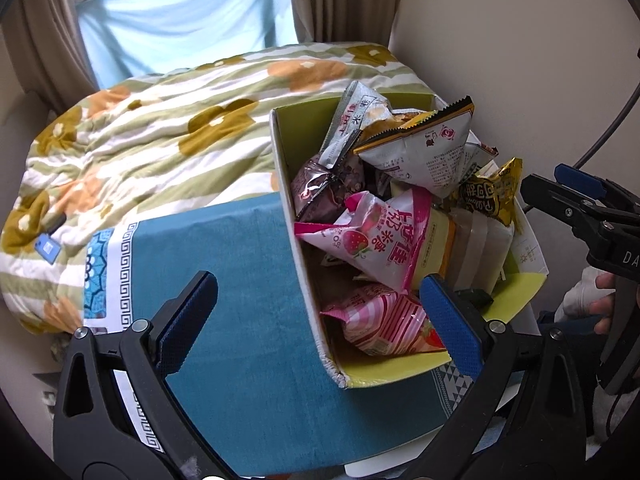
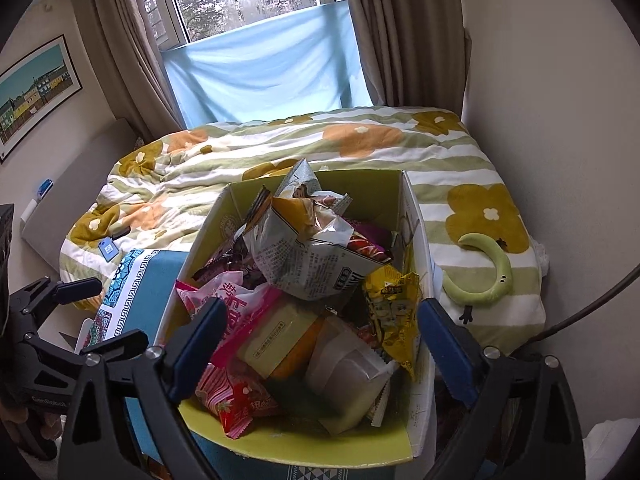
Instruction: Organize snacks
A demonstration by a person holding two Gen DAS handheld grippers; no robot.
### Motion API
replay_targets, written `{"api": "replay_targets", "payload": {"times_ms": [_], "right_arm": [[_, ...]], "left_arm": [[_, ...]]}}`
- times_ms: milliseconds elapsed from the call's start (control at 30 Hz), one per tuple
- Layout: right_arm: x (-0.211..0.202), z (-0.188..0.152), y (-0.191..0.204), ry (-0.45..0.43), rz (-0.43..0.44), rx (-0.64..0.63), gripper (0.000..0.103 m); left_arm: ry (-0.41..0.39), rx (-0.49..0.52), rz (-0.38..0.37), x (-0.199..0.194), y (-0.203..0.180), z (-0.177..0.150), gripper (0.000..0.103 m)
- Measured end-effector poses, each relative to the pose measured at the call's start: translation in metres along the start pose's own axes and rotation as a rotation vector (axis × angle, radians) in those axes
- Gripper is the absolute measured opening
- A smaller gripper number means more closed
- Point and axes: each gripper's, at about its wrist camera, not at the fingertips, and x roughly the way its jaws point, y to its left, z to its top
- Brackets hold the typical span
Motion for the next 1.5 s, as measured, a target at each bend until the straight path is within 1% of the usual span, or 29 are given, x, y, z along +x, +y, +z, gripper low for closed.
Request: {"api": "replay_targets", "payload": {"times_ms": [167, 300, 367, 500, 567, 633, 767, 867, 1067, 1200, 1500], "right_arm": [[-0.025, 0.000, 0.011, -0.047, -0.033, 0.013, 0.094], [-0.056, 0.000, 0.031, -0.120, -0.067, 0.006, 0.094], [-0.076, 0.000, 0.046, -0.163, -0.064, -0.004, 0.094], [-0.108, -0.006, 0.083, -0.212, -0.090, -0.031, 0.095], [-0.121, -0.015, 0.101, -0.220, -0.101, -0.040, 0.099], [-0.135, -0.028, 0.119, -0.238, -0.101, -0.047, 0.099], [-0.155, -0.054, 0.149, -0.250, -0.110, -0.068, 0.099], [-0.166, -0.072, 0.165, -0.263, -0.123, -0.068, 0.099], [-0.178, -0.096, 0.181, -0.276, -0.144, -0.055, 0.099], [-0.181, -0.101, 0.184, -0.281, -0.169, -0.054, 0.099], [-0.185, -0.102, 0.188, -0.294, -0.178, -0.049, 0.099]], "left_arm": [[-0.071, 0.013, 0.003, -0.029, 0.011, -0.003, 0.101], [-0.147, 0.013, 0.013, -0.070, 0.024, -0.010, 0.101], [-0.190, 0.002, 0.025, -0.095, 0.033, -0.017, 0.101], [-0.274, -0.059, 0.052, -0.142, 0.058, -0.042, 0.101], [-0.313, -0.101, 0.069, -0.163, 0.070, -0.059, 0.102], [-0.353, -0.127, 0.099, -0.184, 0.081, -0.078, 0.103], [-0.404, -0.126, 0.161, -0.214, 0.092, -0.111, 0.103], [-0.416, -0.114, 0.192, -0.225, 0.096, -0.132, 0.103], [-0.420, -0.115, 0.187, -0.238, 0.102, -0.157, 0.103], [-0.441, -0.121, 0.181, -0.244, 0.105, -0.161, 0.103], [-0.442, -0.102, 0.175, -0.242, 0.099, -0.158, 0.103]]}}
